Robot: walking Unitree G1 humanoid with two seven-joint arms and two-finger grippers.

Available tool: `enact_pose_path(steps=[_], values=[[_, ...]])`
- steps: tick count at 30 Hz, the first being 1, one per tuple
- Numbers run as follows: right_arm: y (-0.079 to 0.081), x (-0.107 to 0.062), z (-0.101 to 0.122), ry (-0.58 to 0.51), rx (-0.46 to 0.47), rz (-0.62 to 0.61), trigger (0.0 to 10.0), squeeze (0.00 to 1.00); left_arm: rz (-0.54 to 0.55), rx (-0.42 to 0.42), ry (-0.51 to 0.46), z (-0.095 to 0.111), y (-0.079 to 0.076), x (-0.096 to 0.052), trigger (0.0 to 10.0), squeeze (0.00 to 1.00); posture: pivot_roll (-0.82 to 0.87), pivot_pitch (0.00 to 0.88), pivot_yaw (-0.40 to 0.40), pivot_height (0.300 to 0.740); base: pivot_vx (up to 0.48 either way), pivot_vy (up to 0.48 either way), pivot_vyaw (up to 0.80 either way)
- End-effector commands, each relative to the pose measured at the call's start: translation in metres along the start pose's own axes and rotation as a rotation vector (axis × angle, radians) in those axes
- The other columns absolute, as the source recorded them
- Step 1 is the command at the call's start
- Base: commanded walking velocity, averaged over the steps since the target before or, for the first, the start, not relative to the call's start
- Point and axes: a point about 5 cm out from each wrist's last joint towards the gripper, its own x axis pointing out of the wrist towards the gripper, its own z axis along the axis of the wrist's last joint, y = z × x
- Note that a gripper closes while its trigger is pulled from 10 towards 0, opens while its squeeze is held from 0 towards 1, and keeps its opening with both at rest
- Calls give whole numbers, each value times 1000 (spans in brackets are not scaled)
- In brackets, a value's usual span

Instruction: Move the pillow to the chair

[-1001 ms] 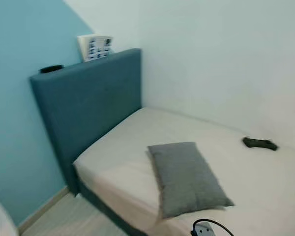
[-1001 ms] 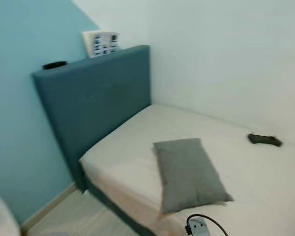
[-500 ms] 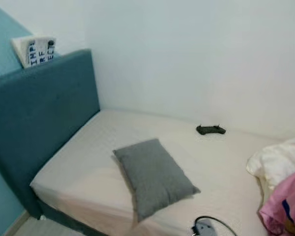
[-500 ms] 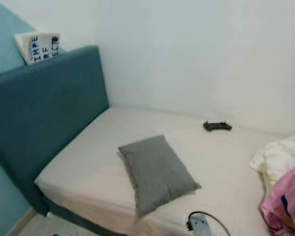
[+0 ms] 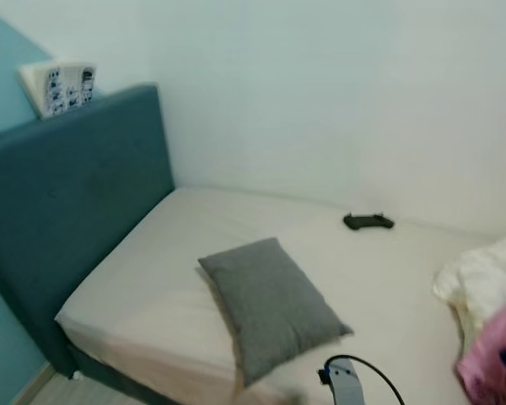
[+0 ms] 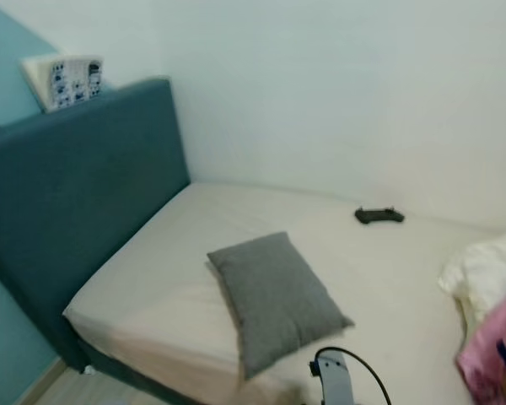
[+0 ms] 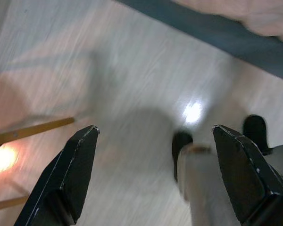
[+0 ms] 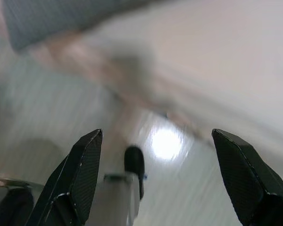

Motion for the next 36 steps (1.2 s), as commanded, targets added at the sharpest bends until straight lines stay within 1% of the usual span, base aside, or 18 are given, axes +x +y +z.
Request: enact_pose_path(steps=[1, 9, 11, 18, 21, 22, 24, 26, 28, 31, 34, 35, 36], values=[[11, 1, 0, -10, 26, 37, 10000, 0, 15, 10, 25, -7, 7, -1, 10000, 0, -49, 0, -8, 740, 266, 0, 0], [13, 2, 1, -3, -1, 48, 10000, 0, 17, 23, 21, -6, 9, -1, 10000, 0, -39, 0, -15, 740, 266, 0, 0], [14, 2, 0, 8, 6, 51, 10000, 0, 25, 6, 21, -6, 10, -1, 10000, 0, -36, 0, -16, 740, 0, 0, -763], [7, 2, 7, -14, 55, -2, 10000, 0, 26, 12, 35, -12, 9, -2, 10000, 0, -34, 0, -15, 740, 0, 0, -763], [4, 2, 13, -37, 73, -14, 10000, 0, 25, 13, 43, -15, 9, -3, 10000, 0, -33, 0, -16, 740, 0, 0, -763], [4, 3, 20, -62, 85, -11, 10000, 0, 25, 15, 49, -17, 9, -3, 10000, 0, -35, 0, -14, 740, 0, 0, 0], [5, 3, 23, -73, 91, -7, 10000, 0, 25, 16, 51, -17, 9, -3, 10000, 0, -35, 0, -14, 740, 0, 0, 0], [8, 4, 36, -118, 130, 17, 10000, 0, 24, 22, 56, -19, 9, -4, 10000, 0, -38, 0, -10, 740, 0, 0, 0], [10, 4, 48, -148, 141, 25, 10000, 0, 22, 26, 56, -19, 9, -4, 10000, 0, -40, 0, -7, 740, 0, 0, 0], [10, 4, 54, -157, 142, 28, 10000, 0, 21, 31, 55, -19, 9, -4, 10000, 0, -40, 0, -6, 740, 0, 0, 0], [10, 4, 63, -175, 132, 29, 10000, 0, 20, 36, 53, -18, 9, -3, 10000, 0, -39, 0, -8, 725, 0, 0, 0], [10, 4, 63, -175, 132, 29, 10000, 0, 20, 36, 53, -18, 9, -3, 10000, 0, -39, 0, -8, 725, 0, 0, 0], [9, 3, 67, -191, 157, 32, 10000, 0, 21, 37, 52, -17, 9, -3, 10000, 0, -38, 0, -8, 715, 0, 0, 0]])
